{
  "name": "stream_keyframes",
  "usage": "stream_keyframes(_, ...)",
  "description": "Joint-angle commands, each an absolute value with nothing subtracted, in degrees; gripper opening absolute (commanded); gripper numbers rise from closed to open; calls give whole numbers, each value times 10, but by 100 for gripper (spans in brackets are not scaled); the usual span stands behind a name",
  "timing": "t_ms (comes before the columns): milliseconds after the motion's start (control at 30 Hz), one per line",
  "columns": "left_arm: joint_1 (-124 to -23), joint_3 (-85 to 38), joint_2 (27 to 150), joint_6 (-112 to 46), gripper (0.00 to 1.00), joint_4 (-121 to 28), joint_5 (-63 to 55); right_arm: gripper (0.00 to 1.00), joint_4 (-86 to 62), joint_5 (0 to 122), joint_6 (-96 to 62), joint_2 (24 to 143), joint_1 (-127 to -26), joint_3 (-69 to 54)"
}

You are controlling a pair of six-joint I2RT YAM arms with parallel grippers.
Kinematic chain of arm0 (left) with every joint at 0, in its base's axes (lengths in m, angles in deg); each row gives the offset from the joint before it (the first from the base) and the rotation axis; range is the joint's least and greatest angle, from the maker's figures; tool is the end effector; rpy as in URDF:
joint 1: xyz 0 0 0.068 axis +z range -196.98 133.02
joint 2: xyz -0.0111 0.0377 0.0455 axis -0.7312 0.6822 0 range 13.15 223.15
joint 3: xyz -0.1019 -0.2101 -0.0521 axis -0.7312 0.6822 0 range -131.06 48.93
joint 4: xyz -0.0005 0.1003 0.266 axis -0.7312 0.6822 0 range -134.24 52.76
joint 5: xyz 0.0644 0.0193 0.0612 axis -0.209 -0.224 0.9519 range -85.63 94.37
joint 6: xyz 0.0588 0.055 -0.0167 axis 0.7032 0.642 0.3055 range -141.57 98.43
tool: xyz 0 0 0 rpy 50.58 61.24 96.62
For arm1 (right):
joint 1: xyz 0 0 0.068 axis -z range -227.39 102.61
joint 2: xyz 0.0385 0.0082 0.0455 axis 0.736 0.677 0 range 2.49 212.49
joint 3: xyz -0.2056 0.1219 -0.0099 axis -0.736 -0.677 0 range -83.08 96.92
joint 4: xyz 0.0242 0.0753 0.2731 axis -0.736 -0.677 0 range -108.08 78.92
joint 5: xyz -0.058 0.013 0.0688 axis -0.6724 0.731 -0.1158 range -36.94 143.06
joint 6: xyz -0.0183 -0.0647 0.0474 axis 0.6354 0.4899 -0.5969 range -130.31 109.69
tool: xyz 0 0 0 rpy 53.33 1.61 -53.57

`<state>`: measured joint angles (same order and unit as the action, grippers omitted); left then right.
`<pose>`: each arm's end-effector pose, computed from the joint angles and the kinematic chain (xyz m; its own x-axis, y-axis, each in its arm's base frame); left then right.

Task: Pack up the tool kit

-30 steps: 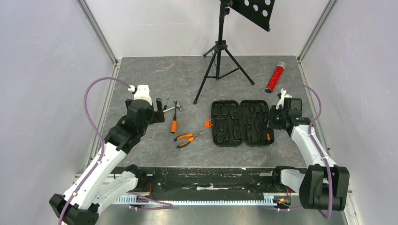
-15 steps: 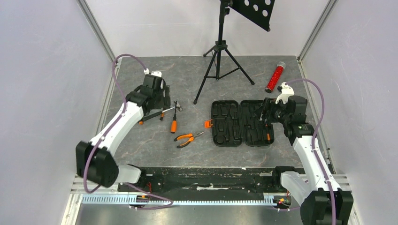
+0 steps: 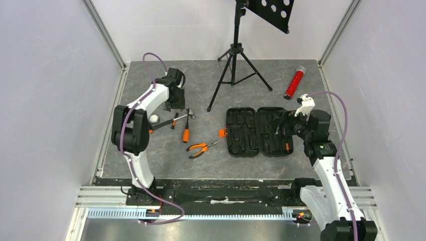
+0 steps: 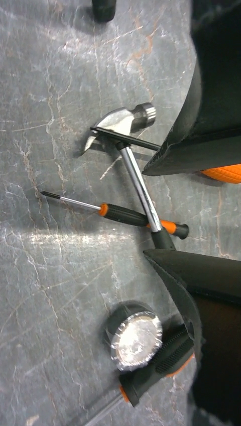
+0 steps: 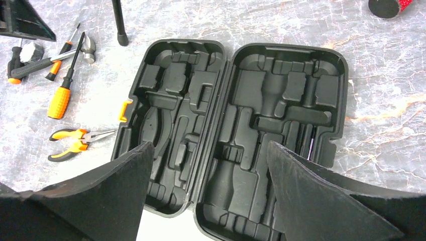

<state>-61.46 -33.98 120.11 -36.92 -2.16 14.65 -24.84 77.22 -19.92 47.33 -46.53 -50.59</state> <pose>0.4056 -0.0916 0.1457 -0.9004 -0.0365 -0.4335 -0.0646 0.9966 0.0503 0.2590 0.0254 0.2149 -0.4929 0.1598 -0.8553 -0.2754 0.9038 0.3275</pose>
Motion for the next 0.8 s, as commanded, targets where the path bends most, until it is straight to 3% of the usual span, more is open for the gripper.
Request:
stream_keyframes(0, -609, -378, 1250, -344, 60, -1, 139, 86, -229, 782, -199, 457, -470, -513)
stream_keyframes(500, -588, -361, 1311, -345, 47, -3, 91, 86, -229, 789, -192, 455, -491, -521)
stream_keyframes(567, -588, -356, 1311, -345, 41, -2, 94, 86, -229, 789, -193, 454, -491, -522)
stream_keyframes(767, -588, -367, 1288, -333, 8, -1, 105, 86, -230, 786, -193, 444, -491, -529)
